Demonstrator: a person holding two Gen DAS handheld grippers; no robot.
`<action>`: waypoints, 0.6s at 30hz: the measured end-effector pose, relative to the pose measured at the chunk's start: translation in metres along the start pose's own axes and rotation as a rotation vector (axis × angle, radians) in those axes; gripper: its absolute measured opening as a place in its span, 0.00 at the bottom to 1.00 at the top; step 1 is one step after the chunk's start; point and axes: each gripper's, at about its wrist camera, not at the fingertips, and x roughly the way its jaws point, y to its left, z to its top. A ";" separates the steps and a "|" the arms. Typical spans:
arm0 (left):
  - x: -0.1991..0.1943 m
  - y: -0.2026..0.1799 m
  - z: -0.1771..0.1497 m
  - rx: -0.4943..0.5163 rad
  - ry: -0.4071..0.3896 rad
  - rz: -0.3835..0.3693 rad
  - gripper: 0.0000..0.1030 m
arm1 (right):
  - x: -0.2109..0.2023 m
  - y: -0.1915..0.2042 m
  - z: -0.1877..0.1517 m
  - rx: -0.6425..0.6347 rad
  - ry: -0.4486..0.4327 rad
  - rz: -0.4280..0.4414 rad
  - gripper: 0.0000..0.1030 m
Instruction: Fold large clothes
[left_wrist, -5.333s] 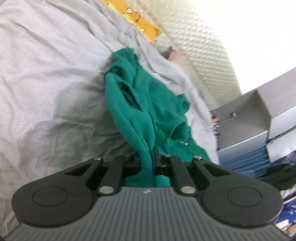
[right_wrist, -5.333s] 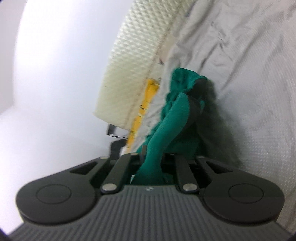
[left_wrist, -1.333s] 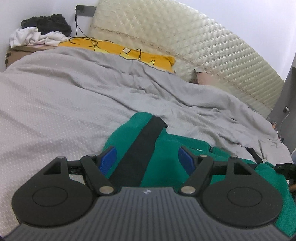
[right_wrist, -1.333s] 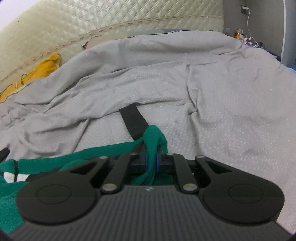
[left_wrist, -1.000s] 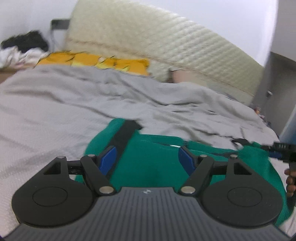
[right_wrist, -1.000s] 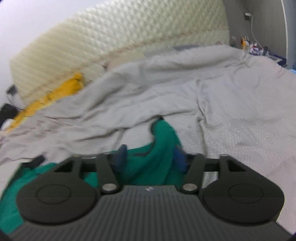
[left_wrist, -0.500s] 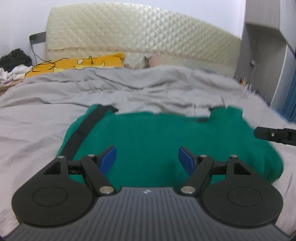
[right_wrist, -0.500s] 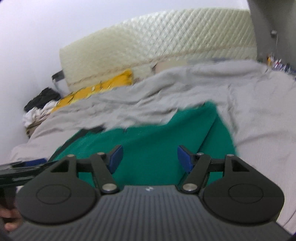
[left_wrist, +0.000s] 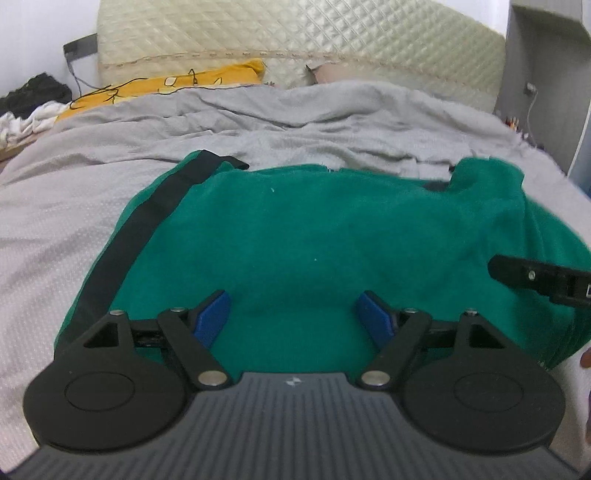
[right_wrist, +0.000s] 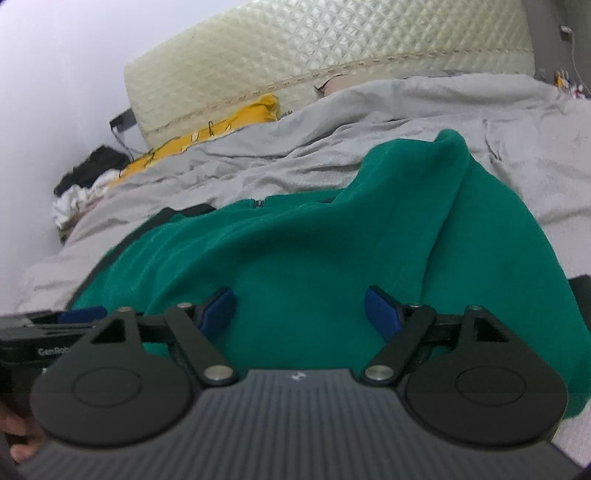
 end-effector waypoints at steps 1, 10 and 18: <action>-0.005 0.003 0.001 -0.022 -0.006 -0.012 0.79 | -0.005 0.001 0.002 0.008 0.002 -0.002 0.78; -0.073 0.017 -0.004 -0.160 -0.049 -0.066 0.79 | -0.067 0.002 -0.007 0.190 -0.002 0.005 0.78; -0.100 0.037 -0.031 -0.362 0.014 -0.141 0.84 | -0.069 -0.032 -0.032 0.538 0.071 0.094 1.00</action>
